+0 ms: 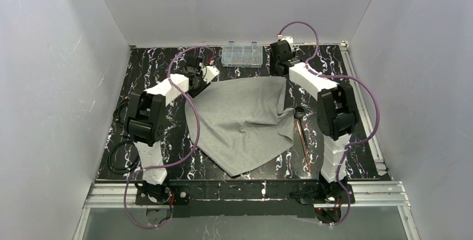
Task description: Fold the napkin into a case and place the utensils inside
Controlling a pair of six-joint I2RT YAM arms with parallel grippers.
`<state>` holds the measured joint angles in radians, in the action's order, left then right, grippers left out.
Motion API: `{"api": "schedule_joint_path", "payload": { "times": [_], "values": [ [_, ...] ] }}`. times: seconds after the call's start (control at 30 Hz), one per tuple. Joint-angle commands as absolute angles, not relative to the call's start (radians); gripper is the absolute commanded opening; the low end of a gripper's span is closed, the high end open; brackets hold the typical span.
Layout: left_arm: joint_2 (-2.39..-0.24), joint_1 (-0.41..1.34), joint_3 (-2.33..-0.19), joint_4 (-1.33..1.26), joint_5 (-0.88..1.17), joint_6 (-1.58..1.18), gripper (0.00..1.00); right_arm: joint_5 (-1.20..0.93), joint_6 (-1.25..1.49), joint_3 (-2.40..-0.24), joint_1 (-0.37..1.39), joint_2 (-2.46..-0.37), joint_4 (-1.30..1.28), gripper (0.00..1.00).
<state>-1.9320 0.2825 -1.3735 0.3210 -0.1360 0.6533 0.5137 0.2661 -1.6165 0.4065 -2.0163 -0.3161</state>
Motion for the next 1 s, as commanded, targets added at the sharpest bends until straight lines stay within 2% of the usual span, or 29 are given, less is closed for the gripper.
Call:
{"api": "schedule_joint_path", "payload": {
  "times": [0.0,0.47,0.73,0.83,0.97],
  "values": [
    [-1.954,0.28,-1.328,0.29,-0.186,0.662,0.36,0.306,0.323,-1.606,0.408,-2.023,-0.298,0.61],
    [-2.054,0.327,-1.341,0.16,-0.4,0.578,0.35,0.176,0.369,-1.528,0.422,-2.089,-0.267,0.62],
    [-2.066,0.305,-1.381,0.185,-0.365,0.467,0.36,0.081,0.399,-1.523,0.422,-2.149,-0.214,0.62],
    [-2.045,0.275,-1.384,0.219,-0.322,0.419,0.37,0.045,0.419,-1.58,0.433,-2.21,-0.216,0.62],
    [-2.049,0.236,-1.415,0.264,-0.298,0.419,0.38,0.104,0.392,-1.693,0.445,-2.253,-0.262,0.62]
  ]
}}
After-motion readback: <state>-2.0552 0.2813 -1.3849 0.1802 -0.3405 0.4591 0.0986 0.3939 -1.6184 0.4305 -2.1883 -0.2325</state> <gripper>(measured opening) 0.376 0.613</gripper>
